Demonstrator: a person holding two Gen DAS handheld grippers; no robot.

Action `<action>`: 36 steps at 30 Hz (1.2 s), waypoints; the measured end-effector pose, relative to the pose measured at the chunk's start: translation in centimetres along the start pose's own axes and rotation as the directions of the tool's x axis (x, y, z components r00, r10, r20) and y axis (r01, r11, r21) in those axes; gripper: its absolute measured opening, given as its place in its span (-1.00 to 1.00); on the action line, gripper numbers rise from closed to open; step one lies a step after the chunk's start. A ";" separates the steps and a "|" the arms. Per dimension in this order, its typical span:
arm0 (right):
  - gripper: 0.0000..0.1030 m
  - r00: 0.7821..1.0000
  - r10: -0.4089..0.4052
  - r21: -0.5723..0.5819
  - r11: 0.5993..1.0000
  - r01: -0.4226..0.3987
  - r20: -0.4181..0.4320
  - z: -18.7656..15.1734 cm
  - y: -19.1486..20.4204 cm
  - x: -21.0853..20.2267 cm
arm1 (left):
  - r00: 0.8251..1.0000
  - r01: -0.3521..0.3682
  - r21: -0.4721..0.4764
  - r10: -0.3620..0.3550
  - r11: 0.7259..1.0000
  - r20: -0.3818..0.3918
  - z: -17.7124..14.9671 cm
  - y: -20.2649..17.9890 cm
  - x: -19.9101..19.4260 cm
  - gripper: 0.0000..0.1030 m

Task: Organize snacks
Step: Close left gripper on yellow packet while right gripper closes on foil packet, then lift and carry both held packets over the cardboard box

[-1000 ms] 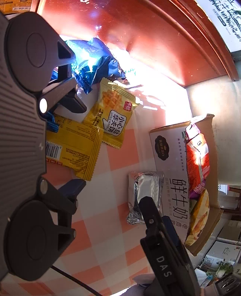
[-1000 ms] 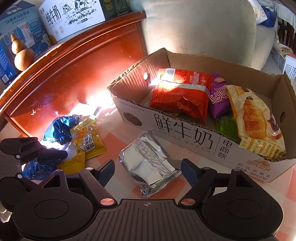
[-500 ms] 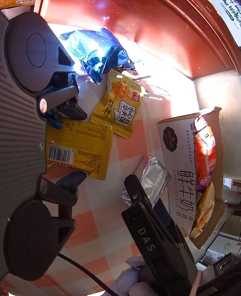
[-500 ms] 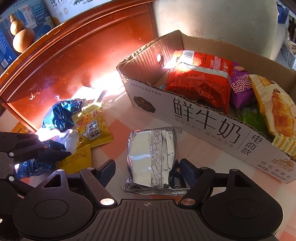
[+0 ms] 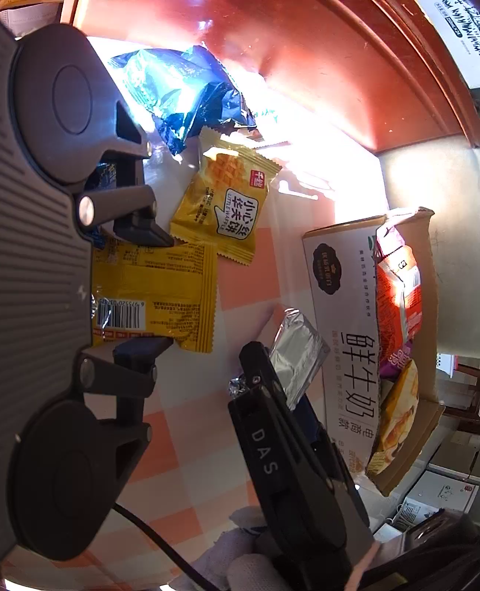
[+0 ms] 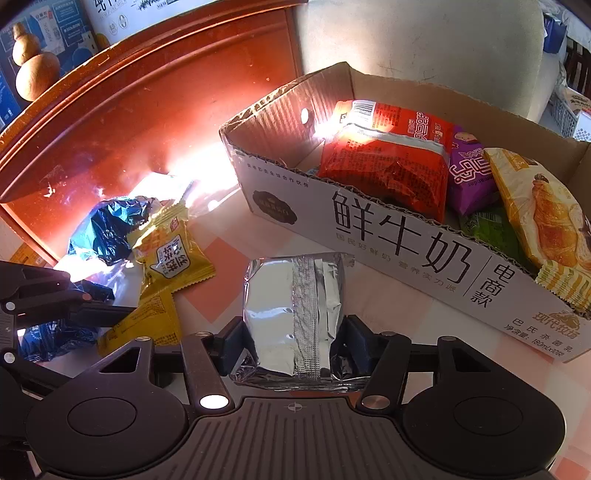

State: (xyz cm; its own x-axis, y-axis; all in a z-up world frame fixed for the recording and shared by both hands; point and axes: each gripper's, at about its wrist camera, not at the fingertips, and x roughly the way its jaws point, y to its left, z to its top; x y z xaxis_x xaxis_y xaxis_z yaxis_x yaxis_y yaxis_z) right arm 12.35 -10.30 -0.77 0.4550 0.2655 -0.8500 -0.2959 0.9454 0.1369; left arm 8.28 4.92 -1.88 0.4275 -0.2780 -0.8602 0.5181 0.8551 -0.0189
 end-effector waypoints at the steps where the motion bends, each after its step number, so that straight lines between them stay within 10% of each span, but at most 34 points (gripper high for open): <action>1: 0.12 1.000 -0.005 -0.008 1.000 0.005 0.006 -0.1 0.1 -0.2 | 1.000 -0.008 -0.001 0.008 1.000 0.004 0.1 -0.1 -0.1 -0.09; 36: 0.12 0.963 -0.108 -0.033 0.992 0.120 0.247 -0.2 -1.9 -8.9 | 0.971 -0.145 0.011 0.140 0.989 0.194 6.1 -4.0 -2.7 -0.09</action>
State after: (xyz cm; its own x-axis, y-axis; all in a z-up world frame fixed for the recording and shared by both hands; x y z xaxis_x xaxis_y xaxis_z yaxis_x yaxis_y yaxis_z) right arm 8.71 -14.49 6.46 0.6779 0.2003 -0.7073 -0.2671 0.9635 0.0169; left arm 9.59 -0.49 3.60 0.6317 -0.2349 -0.7387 0.4589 0.8814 0.1121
